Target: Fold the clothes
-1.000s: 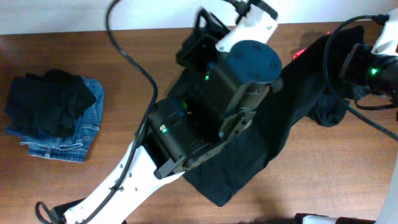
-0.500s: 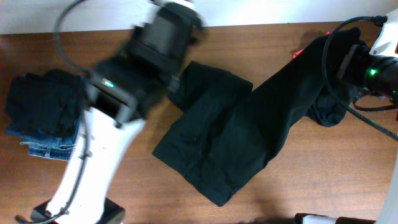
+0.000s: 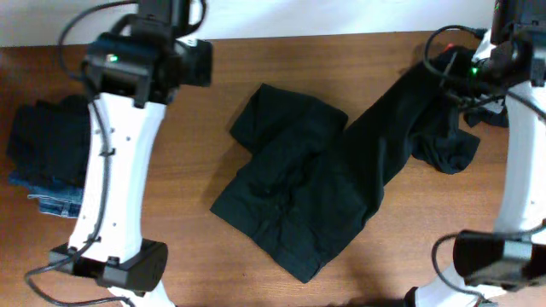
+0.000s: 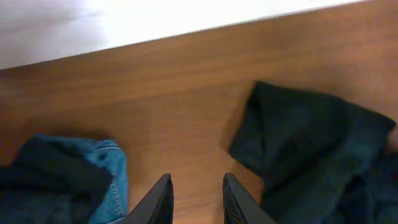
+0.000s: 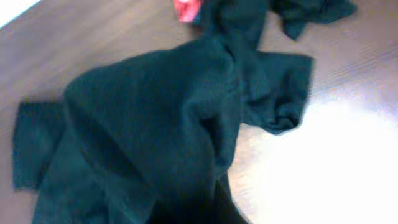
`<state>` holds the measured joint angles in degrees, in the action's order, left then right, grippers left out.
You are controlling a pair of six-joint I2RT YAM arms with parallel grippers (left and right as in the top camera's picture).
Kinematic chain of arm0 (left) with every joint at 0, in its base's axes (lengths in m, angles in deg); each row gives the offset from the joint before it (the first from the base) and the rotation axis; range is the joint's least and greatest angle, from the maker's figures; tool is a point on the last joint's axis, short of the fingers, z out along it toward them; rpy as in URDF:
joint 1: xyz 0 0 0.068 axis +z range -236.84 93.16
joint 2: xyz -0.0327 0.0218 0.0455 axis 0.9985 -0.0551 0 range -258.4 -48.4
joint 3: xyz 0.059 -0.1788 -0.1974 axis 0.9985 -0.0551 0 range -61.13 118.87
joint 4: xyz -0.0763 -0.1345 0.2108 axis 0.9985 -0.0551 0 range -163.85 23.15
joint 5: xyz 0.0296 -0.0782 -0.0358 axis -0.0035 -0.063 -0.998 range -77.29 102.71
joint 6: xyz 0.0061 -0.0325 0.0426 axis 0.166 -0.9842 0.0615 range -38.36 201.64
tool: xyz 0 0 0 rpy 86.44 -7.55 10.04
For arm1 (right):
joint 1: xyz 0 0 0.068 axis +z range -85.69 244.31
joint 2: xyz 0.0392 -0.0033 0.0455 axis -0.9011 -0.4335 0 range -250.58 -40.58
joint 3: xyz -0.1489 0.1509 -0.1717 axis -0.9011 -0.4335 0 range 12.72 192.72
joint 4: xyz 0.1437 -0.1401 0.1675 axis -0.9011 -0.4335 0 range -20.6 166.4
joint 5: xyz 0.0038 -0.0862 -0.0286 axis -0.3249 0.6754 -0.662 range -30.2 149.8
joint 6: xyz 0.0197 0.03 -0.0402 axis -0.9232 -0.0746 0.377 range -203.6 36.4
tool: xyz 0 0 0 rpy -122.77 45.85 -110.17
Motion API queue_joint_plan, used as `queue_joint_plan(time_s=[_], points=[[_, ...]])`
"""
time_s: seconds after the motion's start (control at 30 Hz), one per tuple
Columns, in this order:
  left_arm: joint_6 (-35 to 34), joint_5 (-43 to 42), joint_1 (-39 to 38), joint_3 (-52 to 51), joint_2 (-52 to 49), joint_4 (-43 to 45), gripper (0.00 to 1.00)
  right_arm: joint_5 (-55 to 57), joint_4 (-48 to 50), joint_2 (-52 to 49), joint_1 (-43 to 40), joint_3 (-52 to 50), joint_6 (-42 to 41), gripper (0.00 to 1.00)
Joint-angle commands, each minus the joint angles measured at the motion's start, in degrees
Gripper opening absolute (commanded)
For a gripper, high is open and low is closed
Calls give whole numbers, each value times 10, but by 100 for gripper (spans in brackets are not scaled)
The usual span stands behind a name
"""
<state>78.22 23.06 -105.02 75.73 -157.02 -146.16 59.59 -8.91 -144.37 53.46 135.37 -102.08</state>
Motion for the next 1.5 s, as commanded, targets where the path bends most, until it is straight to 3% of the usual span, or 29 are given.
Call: queue_joint_plan(time_s=[0.0,0.07,0.17,0.4,0.67,0.83,0.97,1.1,1.3,1.47], points=[[15,31,-30,0,4,-8,27,56,-8,-1,-32,4,-15,26],[15,54,-43,0,4,-18,27,57,-15,-4,-48,4,-13,44],[15,57,-47,0,4,-23,27,47,-23,-5,-70,4,-13,52],[11,49,-47,0,4,-26,28,-79,-45,-5,-51,4,122,55],[-12,125,-43,5,24,-40,29,-114,-36,-7,100,-42,228,55],[-13,128,-30,5,64,-39,32,-112,89,-16,198,-147,228,42],[-13,128,-28,5,84,-43,38,-155,226,-37,275,-259,257,20],[-13,128,-28,5,85,-46,40,-178,294,-66,342,-309,292,8],[-13,128,-28,5,85,-43,40,-61,366,-122,386,-319,290,5],[-13,128,-28,5,85,-43,40,-49,461,-186,372,-319,285,6]])
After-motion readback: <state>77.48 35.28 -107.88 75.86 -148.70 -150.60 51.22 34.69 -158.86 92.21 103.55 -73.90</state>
